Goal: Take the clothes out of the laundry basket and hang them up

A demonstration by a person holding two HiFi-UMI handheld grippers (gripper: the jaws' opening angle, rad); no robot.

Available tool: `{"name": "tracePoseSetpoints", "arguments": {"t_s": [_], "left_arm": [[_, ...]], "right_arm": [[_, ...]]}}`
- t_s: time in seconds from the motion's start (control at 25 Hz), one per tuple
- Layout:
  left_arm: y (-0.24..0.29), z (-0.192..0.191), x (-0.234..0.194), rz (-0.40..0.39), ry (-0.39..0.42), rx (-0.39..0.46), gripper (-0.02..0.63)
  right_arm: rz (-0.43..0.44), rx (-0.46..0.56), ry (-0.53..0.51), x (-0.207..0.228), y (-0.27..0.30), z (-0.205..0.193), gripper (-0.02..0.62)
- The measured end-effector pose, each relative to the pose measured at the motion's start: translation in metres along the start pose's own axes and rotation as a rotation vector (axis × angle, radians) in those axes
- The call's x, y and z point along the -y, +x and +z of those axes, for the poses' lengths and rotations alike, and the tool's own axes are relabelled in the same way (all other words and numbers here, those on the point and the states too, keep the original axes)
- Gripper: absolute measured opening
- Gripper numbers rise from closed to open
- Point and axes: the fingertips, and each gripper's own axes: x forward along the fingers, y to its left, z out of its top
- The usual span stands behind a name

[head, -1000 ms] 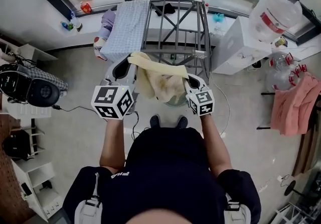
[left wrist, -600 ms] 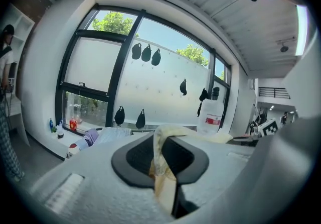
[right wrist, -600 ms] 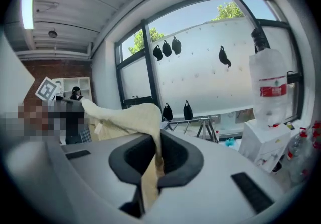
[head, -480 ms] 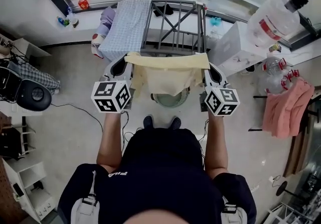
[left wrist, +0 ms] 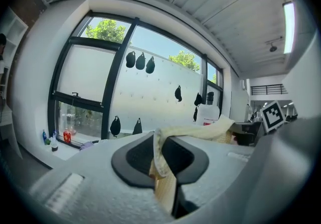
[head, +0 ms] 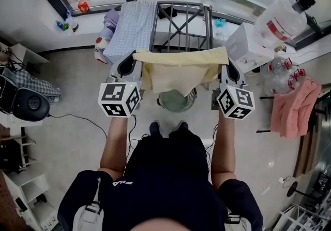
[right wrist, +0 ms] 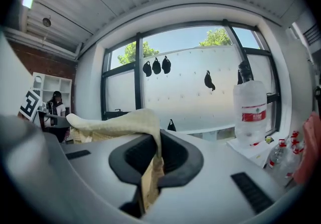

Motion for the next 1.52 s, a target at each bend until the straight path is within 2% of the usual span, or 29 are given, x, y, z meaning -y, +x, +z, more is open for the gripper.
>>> {"name": "tracePoseSetpoints", "arguments": {"t_s": [0.16,0.48,0.76,1.16,1.4,1.52], "left_arm": [[0.010,0.002,-0.006,-0.004,0.010,-0.009,0.049],[0.040,0.033,-0.009,0.057,0.067,0.026,0.051],[0.092,0.069,-0.010,0.136,0.169,0.037,0.051],[0.165,0.039,-0.027,0.135,0.132,-0.072,0.051],[0.228,0.035,-0.062,0.080,0.092,-0.099,0.051],[0.263,0.032,-0.076,0.044,0.081,-0.124,0.051]], "right_arm": [[-0.047,0.025,-0.002,-0.001,0.004,0.011,0.017],[-0.120,0.112,-0.125,0.015,0.027,0.055,0.017],[-0.083,0.136,-0.118,0.048,0.084,0.080,0.017],[-0.075,0.058,-0.114,0.082,0.157,0.065,0.017],[-0.120,0.011,-0.152,0.091,0.216,0.058,0.017],[-0.158,-0.019,-0.127,0.102,0.250,0.050,0.017]]}}
